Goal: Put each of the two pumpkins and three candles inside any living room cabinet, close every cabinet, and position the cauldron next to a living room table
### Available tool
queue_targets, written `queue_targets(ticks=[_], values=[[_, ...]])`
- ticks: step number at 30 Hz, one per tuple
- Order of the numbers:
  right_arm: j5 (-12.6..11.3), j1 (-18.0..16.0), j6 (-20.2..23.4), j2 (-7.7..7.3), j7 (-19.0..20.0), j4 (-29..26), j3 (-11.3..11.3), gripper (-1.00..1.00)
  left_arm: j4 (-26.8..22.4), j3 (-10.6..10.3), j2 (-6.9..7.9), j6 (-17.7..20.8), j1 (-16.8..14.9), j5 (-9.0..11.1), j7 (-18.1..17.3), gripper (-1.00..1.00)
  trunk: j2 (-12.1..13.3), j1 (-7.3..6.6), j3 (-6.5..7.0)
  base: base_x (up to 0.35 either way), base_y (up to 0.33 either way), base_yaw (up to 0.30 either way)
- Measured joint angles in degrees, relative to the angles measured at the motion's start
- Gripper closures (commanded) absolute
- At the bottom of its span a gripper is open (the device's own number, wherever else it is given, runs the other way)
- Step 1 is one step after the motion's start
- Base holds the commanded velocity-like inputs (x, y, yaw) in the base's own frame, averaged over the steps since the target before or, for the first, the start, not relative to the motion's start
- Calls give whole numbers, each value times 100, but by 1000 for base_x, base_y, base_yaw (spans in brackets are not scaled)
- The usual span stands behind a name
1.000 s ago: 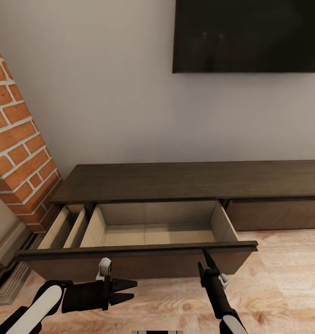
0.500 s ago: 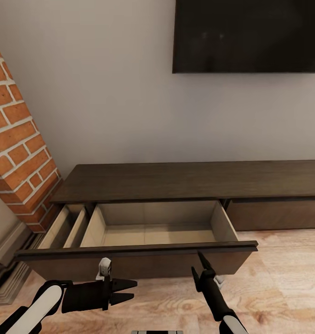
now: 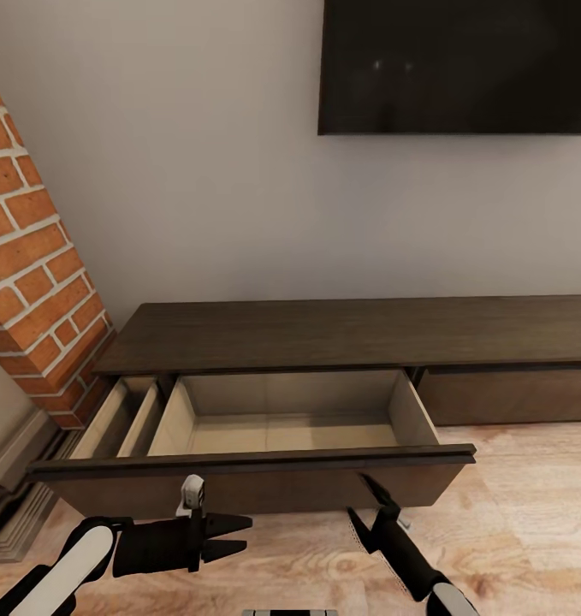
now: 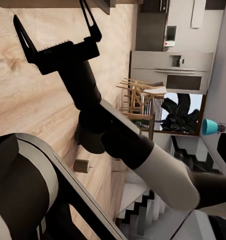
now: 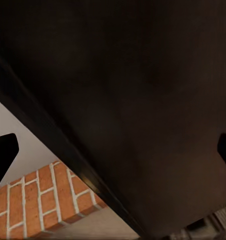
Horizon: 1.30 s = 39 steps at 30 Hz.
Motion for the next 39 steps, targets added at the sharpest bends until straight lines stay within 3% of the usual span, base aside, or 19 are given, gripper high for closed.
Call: queue_targets(ticks=[3, 9, 14, 20, 39], values=[[49, 12, 183, -195, 1, 8, 17, -100, 0, 6, 2, 1, 0, 5, 0, -100, 2, -5, 44, 0, 0, 0], [405, 20, 414, -325, 1, 18, 24, -100, 0, 8, 3, 1, 0, 6, 0, -100, 10, -21, 177, 0, 0, 0], [568, 20, 491, -345, -6, 69, 27, -100, 0, 3, 3, 1, 0, 2, 0, -100, 17, -34, 288, 0, 0, 0], [717, 20, 563, -348, 1, 662, 26, -100, 0, -5, -4, 1, 0, 9, 0, -100, 25, -49, 420, 0, 0, 0], [715, 21, 495, -336, 50, 1031, -3, -100, 0, -114, -8, 9, 0, 50, 0, -100, 51, -98, 842, 0, 0, 0]])
